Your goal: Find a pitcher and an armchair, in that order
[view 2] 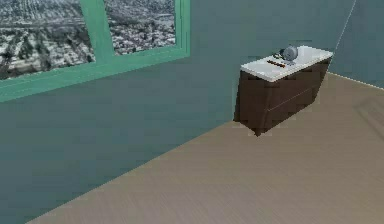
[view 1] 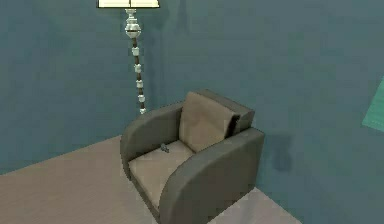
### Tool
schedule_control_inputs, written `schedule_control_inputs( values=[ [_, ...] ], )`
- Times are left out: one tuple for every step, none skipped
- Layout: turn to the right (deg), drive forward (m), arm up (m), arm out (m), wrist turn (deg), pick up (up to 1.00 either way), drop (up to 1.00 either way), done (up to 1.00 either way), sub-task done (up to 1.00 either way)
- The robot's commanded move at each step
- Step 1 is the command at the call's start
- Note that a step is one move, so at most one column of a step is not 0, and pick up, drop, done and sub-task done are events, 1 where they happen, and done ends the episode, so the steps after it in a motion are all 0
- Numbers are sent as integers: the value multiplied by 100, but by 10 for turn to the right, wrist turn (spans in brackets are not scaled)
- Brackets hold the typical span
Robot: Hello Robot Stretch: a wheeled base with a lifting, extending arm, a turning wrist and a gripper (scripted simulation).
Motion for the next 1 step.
schedule_control_inputs(
  values=[
    [0, 0, 0, 0, 0, 0, 0, 100, 0]
  ],
)
